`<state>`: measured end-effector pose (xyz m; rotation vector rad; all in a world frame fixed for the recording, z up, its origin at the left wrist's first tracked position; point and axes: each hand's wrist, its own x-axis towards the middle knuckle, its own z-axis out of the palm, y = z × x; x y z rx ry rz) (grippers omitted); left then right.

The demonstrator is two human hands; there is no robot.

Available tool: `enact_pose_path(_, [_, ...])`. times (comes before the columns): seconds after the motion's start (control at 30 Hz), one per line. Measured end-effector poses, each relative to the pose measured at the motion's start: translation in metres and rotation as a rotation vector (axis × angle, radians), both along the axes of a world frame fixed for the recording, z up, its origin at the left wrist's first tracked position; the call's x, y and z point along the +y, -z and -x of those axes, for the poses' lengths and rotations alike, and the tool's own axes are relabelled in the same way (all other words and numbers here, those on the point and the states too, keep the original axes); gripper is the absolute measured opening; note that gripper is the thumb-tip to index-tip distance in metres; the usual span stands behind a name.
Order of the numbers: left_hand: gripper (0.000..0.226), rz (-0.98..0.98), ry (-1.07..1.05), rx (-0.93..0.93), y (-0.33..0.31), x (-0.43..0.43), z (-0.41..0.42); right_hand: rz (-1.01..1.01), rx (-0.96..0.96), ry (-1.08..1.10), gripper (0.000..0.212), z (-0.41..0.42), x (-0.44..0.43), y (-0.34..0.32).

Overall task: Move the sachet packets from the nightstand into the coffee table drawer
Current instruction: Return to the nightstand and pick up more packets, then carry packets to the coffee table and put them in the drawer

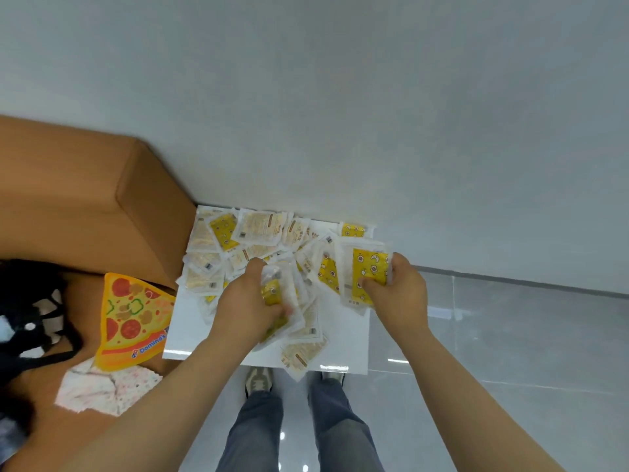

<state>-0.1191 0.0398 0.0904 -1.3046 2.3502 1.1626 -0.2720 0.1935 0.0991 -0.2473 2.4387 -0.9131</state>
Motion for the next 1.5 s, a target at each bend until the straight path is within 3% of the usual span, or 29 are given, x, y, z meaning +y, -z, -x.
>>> enact_pose_path(0.27, [0.073,0.098,0.188,0.078,-0.129,0.005,-0.012,0.061,0.157,0.146,0.021,-0.042,0.032,-0.129])
enact_pose_path(0.47, [0.056,0.137,0.333,0.245,-0.204,0.047,0.001,0.164,0.281,0.362,0.024,-0.080,0.084,-0.206])
enact_pose_path(0.63, [0.054,0.140,0.440,0.342,-0.243,0.089,0.028,0.182,0.340,0.461,0.024,-0.084,0.129,-0.247])
enact_pose_path(0.93, [0.056,0.116,0.781,0.500,-0.307,0.270,0.064,0.279,0.487,0.816,0.033,-0.121,0.312,-0.306])
enact_pose_path(1.23, [0.056,-0.012,1.140,0.554,-0.328,0.498,0.052,0.142,0.594,1.092,0.032,-0.201,0.517,-0.325])
enact_pose_path(1.5, [0.056,-0.052,1.436,0.527,-0.325,0.652,0.046,0.080,0.592,1.414,0.035,-0.252,0.638,-0.318])
